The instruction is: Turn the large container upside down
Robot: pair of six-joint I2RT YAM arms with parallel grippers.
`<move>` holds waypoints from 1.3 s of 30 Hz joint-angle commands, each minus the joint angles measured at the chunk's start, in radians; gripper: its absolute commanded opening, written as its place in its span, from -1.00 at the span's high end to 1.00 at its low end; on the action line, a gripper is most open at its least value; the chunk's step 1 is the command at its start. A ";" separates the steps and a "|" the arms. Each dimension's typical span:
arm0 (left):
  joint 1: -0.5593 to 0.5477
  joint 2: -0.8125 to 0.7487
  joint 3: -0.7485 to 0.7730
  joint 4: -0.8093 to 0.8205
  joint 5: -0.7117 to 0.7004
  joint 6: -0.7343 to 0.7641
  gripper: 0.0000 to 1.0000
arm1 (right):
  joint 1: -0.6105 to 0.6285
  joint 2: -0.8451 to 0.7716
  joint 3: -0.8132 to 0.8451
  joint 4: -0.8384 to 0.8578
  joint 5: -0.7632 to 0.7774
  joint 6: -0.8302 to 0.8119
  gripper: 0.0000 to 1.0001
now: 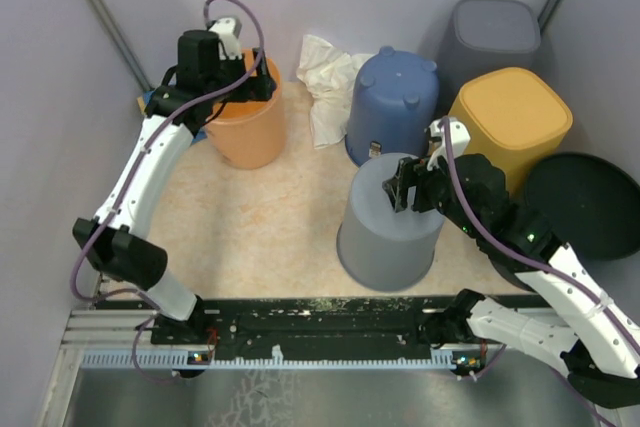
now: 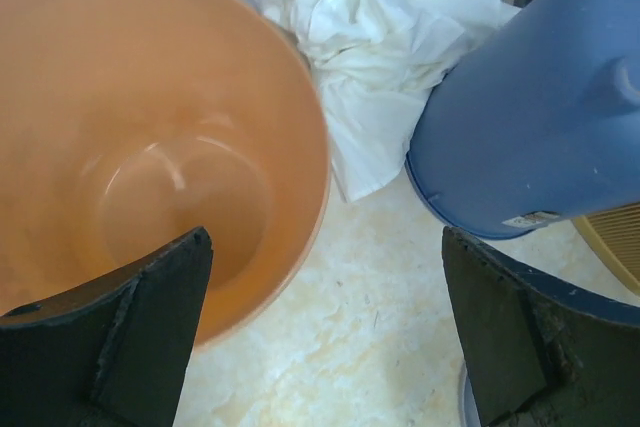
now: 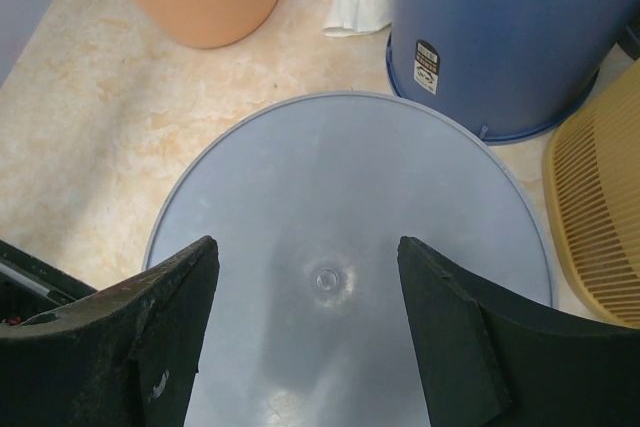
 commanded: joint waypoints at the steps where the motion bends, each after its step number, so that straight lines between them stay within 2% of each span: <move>1: -0.034 0.144 0.126 -0.003 0.004 0.124 -0.99 | 0.005 -0.012 0.015 0.022 0.015 0.008 -0.46; 6: -0.054 0.304 0.270 -0.083 0.002 0.171 -0.98 | 0.005 -0.041 0.030 -0.012 0.033 0.026 -0.46; 10: -0.076 0.341 0.265 -0.089 0.010 0.172 -0.72 | 0.005 -0.061 0.025 -0.018 0.042 0.040 -0.46; 13: -0.086 0.352 0.259 -0.090 0.010 0.166 -0.24 | 0.005 -0.059 0.026 -0.015 0.039 0.044 -0.46; 17: -0.086 0.332 0.265 -0.097 0.015 0.145 0.75 | 0.005 -0.053 0.029 -0.017 0.037 0.044 -0.46; 19: -0.086 0.295 0.273 -0.097 0.030 0.122 1.00 | 0.005 -0.053 0.027 -0.015 0.037 0.043 -0.46; 23: -0.074 0.173 0.244 -0.036 0.094 0.038 1.00 | 0.005 -0.047 0.024 -0.007 0.034 0.038 -0.46; 25: -0.029 0.086 0.169 0.042 0.198 -0.046 1.00 | 0.005 -0.044 0.022 -0.002 0.031 0.038 -0.46; 27: 0.063 -0.012 0.030 0.160 0.339 -0.165 1.00 | 0.005 -0.043 0.023 0.003 0.027 0.035 -0.46; 30: 0.227 -0.165 -0.262 0.445 0.595 -0.436 1.00 | 0.005 -0.041 0.036 0.021 0.021 0.019 -0.46; 31: 0.260 -0.202 -0.340 0.518 0.644 -0.475 1.00 | 0.005 -0.036 0.044 0.028 0.017 0.011 -0.46; 36: 0.363 -0.330 -0.603 0.793 0.802 -0.742 1.00 | 0.005 0.059 0.144 0.072 -0.009 -0.038 -0.46; 39: 0.417 -0.371 -0.762 1.025 0.875 -0.931 1.00 | 0.002 0.202 0.280 0.050 -0.022 -0.046 -0.46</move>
